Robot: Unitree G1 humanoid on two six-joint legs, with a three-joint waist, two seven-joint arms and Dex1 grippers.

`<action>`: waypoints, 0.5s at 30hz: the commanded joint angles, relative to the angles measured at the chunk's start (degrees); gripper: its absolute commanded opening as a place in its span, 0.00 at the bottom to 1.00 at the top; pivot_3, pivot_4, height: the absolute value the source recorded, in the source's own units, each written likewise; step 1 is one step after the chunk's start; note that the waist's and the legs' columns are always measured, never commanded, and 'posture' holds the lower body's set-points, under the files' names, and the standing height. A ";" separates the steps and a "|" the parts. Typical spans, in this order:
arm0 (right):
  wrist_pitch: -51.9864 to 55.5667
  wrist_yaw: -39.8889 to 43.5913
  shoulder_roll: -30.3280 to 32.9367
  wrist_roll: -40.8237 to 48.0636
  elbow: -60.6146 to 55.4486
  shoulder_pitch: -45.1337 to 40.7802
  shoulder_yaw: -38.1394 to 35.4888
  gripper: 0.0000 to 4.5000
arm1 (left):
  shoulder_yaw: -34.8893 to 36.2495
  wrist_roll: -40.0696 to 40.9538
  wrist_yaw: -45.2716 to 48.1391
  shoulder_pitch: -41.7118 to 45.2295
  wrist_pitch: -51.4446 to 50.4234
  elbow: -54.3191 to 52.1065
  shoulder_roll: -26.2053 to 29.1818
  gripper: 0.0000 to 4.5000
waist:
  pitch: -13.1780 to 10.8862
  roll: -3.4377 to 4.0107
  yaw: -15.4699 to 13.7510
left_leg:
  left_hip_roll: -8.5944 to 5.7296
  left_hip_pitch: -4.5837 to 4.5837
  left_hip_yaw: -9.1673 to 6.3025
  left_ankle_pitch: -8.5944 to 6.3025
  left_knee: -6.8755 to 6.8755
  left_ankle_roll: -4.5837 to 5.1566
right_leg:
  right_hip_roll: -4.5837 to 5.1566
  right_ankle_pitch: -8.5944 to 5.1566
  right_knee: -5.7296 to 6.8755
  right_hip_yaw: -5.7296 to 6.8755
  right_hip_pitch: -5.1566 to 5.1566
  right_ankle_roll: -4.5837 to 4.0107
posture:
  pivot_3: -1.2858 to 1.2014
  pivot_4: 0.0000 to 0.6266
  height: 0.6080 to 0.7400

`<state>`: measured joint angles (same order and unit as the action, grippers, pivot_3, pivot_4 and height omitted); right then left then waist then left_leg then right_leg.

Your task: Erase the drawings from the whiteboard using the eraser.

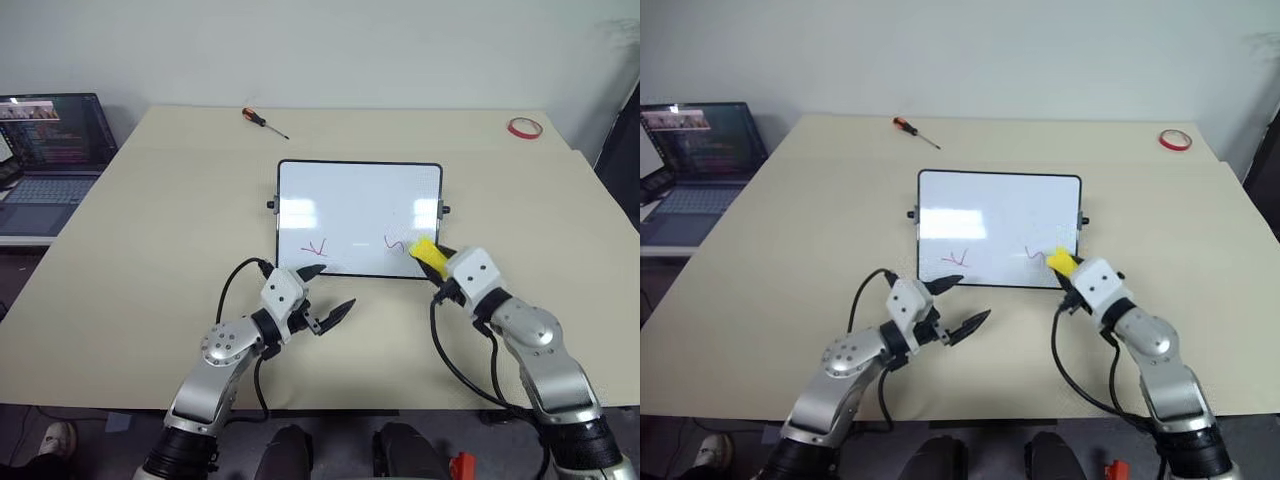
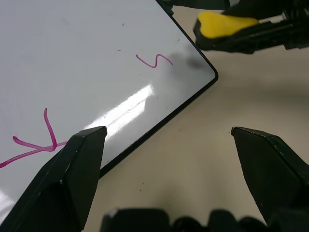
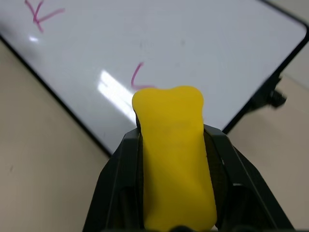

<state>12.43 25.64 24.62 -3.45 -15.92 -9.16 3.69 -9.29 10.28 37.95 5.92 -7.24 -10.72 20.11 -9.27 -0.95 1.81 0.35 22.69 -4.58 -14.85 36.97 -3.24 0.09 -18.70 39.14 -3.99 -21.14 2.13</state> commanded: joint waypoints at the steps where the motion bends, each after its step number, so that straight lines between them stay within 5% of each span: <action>1: -2.32 -1.49 -1.59 -0.93 2.22 -3.76 1.27 0.28 | 0.01 0.03 0.10 1.23 0.50 -1.21 0.03 1.00 | 0.00 0.00 -0.04 | -0.01 0.01 0.00 0.00 0.00 0.00 | 0.02 0.00 -0.01 0.01 0.00 0.00 | 0.52 0.24 1.00; 15: -6.17 -4.10 -6.54 -6.98 19.73 -16.64 7.74 0.28 | 0.08 -0.56 -1.10 1.62 0.69 -0.82 -0.52 1.00 | 0.00 0.01 -0.07 | -0.01 0.09 -0.01 0.00 0.00 0.00 | 0.08 0.01 -0.02 0.03 -0.09 -0.01 | 0.52 0.24 1.00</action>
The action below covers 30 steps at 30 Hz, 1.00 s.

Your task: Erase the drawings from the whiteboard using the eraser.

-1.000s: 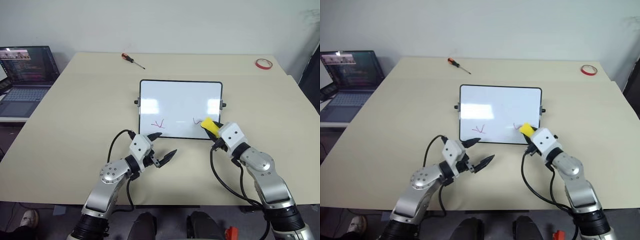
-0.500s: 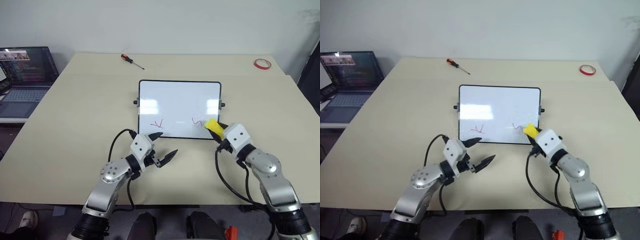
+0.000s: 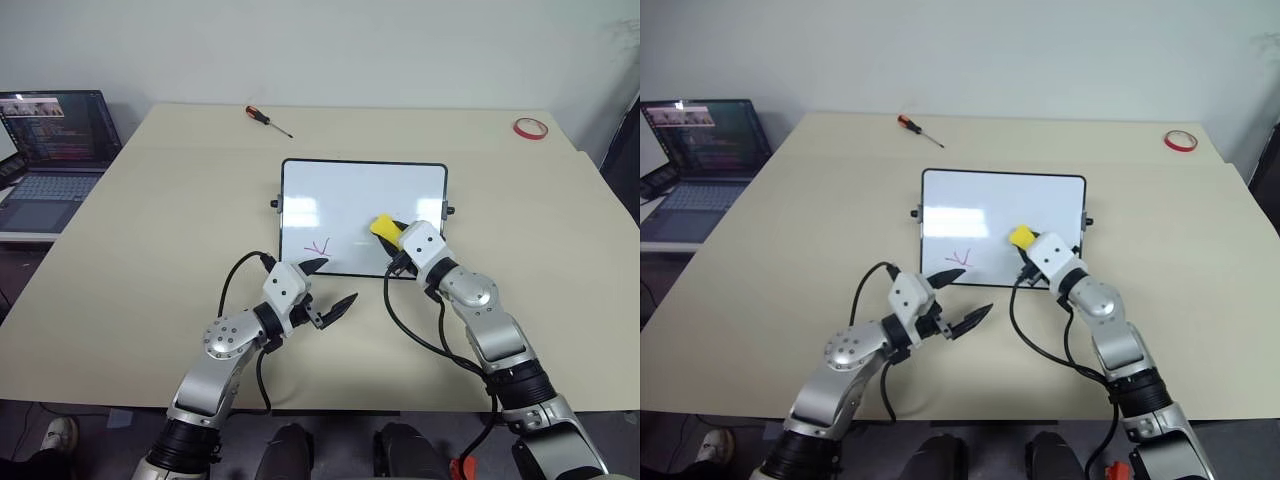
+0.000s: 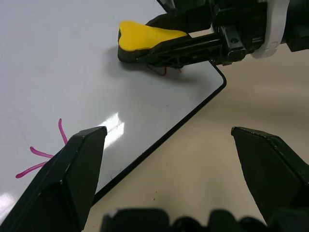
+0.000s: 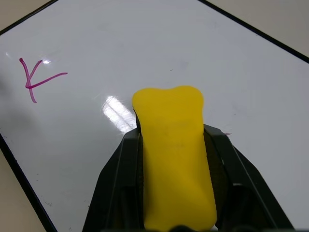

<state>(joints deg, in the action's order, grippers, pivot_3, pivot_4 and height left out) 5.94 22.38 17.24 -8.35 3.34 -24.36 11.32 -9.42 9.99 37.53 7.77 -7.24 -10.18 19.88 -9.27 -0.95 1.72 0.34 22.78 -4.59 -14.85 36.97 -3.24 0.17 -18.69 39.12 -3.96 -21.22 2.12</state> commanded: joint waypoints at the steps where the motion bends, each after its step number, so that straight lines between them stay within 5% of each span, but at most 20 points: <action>1: 1.55 -0.71 1.20 -2.66 0.95 -1.50 0.25 0.28 | 0.25 -0.24 -0.87 -0.47 0.63 -1.58 -0.27 1.00 | 0.00 0.00 0.05 | 0.01 -0.01 0.00 0.00 0.00 0.00 | 0.00 0.00 0.01 0.00 0.00 0.00 | 0.52 0.24 1.00; 21: 17.96 3.27 8.83 -5.69 -11.77 8.98 -0.58 0.28 | -0.31 -0.04 -0.99 0.67 1.14 -0.24 -0.34 1.00 | 0.10 -0.08 -0.06 | -0.04 -0.31 0.00 0.02 0.10 0.00 | 0.00 0.00 0.31 -0.04 0.22 0.00 | 0.52 0.24 1.00; 30: 19.95 3.53 11.42 -5.19 -14.05 11.92 -2.93 0.28 | -0.63 0.06 -0.25 1.17 1.10 0.16 -0.75 1.00 | 0.08 -0.08 -0.09 | -0.08 -1.03 -0.10 0.01 0.03 0.01 | -0.02 -0.01 -0.05 0.01 1.08 0.03 | 0.52 0.24 1.00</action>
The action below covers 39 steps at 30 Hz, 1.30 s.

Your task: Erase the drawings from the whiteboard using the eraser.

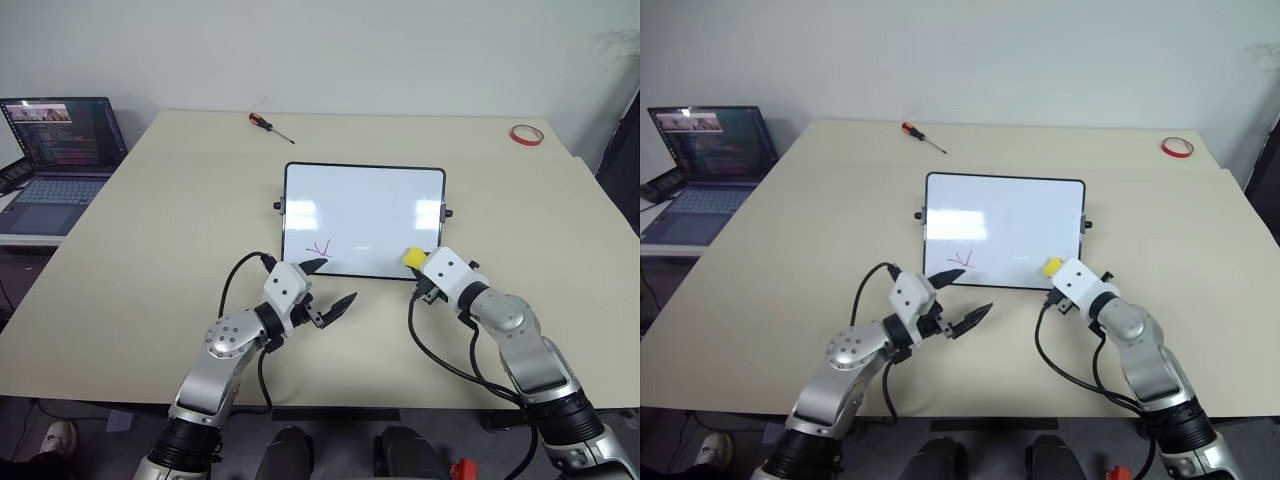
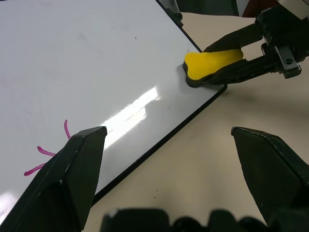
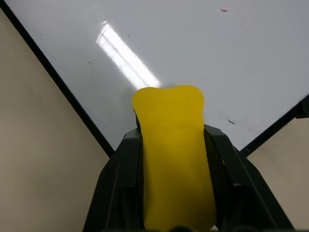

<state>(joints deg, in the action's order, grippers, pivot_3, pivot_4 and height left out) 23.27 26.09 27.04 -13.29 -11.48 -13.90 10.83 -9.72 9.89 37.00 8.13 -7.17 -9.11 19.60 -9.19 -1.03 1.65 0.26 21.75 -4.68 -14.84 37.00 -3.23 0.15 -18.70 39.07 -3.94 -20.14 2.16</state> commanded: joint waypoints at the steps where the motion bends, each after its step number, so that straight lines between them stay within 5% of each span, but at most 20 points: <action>1: 2.67 -0.07 1.83 -0.18 0.40 1.90 -2.66 0.28 | -0.35 0.12 0.33 0.82 1.09 -0.83 -0.50 1.00 | 0.00 0.00 -0.08 | -0.01 0.01 -0.02 0.00 0.00 0.00 | 0.00 0.00 0.00 -0.01 0.00 0.00 | 0.52 0.24 1.00; 9: 2.35 -0.64 -0.58 3.58 -4.14 3.91 -4.67 0.28 | 0.02 -0.66 -0.52 0.17 1.44 -0.90 -0.85 1.00 | -0.01 -0.01 -0.02 | -0.01 0.03 -0.07 0.00 -0.01 0.00 | 0.01 0.00 -0.02 -0.03 0.00 0.00 | 0.52 0.24 1.00; 14: -8.79 -1.50 -7.30 10.34 -7.40 5.87 -6.05 0.28 | 2.82 -3.12 -5.15 -3.62 4.04 -1.39 -0.56 1.00 | -0.08 0.05 0.45 | 0.09 0.09 0.04 -0.01 -0.09 0.00 | 0.02 0.00 -0.05 -0.07 -0.13 0.00 | 0.52 0.24 1.00; 23: -25.79 -2.83 -6.60 6.26 1.38 10.66 -1.87 0.28 | 5.90 -5.34 -14.88 -7.48 3.30 -1.67 -4.56 1.00 | -0.15 0.01 0.05 | 0.08 0.12 0.06 -0.04 -0.11 0.00 | 0.04 -0.02 -0.11 -0.07 -0.14 -0.01 | 0.52 0.24 1.00; 39: -28.03 -1.63 -8.18 6.13 6.24 3.67 -0.03 0.28 | 6.75 -5.34 -15.29 -7.46 2.97 -1.54 -4.11 1.00 | -0.15 0.02 0.20 | 0.11 0.11 0.05 -0.04 -0.13 -0.01 | 0.01 -0.02 -0.10 -0.05 -0.15 -0.02 | 0.52 0.24 1.00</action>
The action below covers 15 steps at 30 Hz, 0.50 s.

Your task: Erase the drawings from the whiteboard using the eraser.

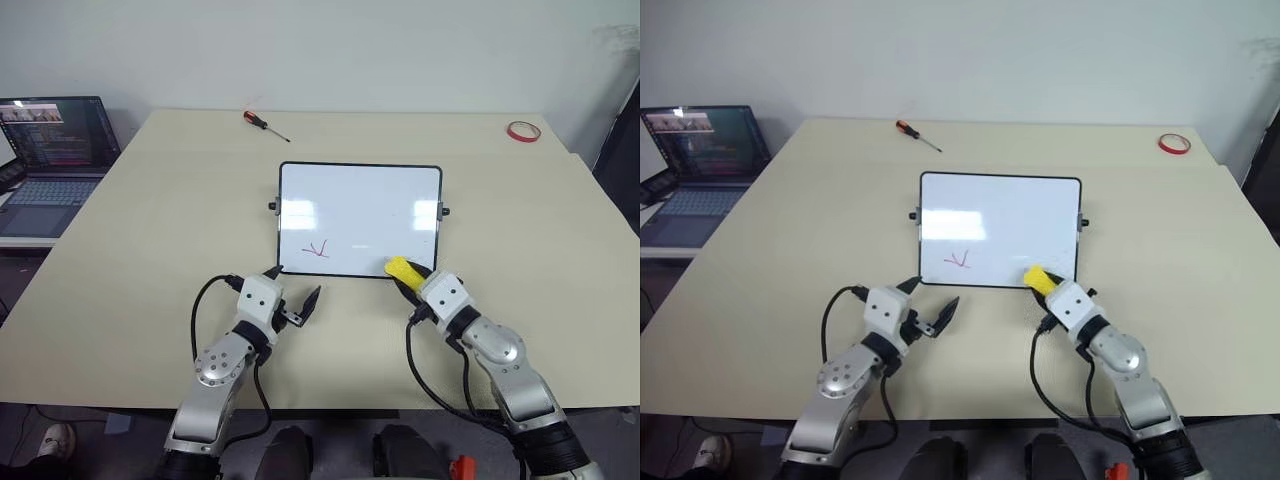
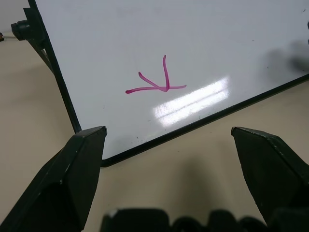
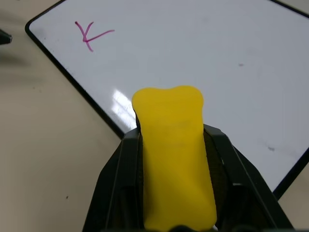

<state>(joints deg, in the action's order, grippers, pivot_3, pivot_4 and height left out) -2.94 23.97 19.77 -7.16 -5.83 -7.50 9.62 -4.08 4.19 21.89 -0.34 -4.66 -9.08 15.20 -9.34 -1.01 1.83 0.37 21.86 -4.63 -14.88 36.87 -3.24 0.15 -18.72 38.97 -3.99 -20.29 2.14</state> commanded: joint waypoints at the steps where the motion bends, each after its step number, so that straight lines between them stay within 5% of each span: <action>1: -2.38 0.39 -1.39 -0.39 1.84 -3.99 1.83 0.28 | 1.15 0.38 -0.25 1.36 0.43 -1.23 0.28 1.00 | 0.00 0.00 0.02 | 0.00 0.00 0.00 0.00 0.00 0.00 | 0.00 0.00 0.00 0.01 0.00 0.00 | 0.52 0.24 1.00; 15: -14.09 -0.23 -11.63 -6.00 31.46 -31.92 10.08 0.28 | 3.63 0.63 -2.70 0.55 -1.26 -1.03 -0.23 1.00 | -0.03 0.03 0.13 | 0.01 0.07 0.07 -0.01 -0.02 -0.02 | 0.03 0.01 0.01 0.01 -0.16 -0.01 | 0.52 0.24 1.00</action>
<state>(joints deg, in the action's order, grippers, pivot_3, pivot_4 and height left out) -13.91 23.69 8.65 -12.47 24.40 -37.52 19.41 -1.52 4.23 20.23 0.75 -5.90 -7.72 15.43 -9.38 -0.99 1.97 0.39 21.94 -4.58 -14.90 36.84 -3.26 0.18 -18.71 38.99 -3.97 -20.46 2.13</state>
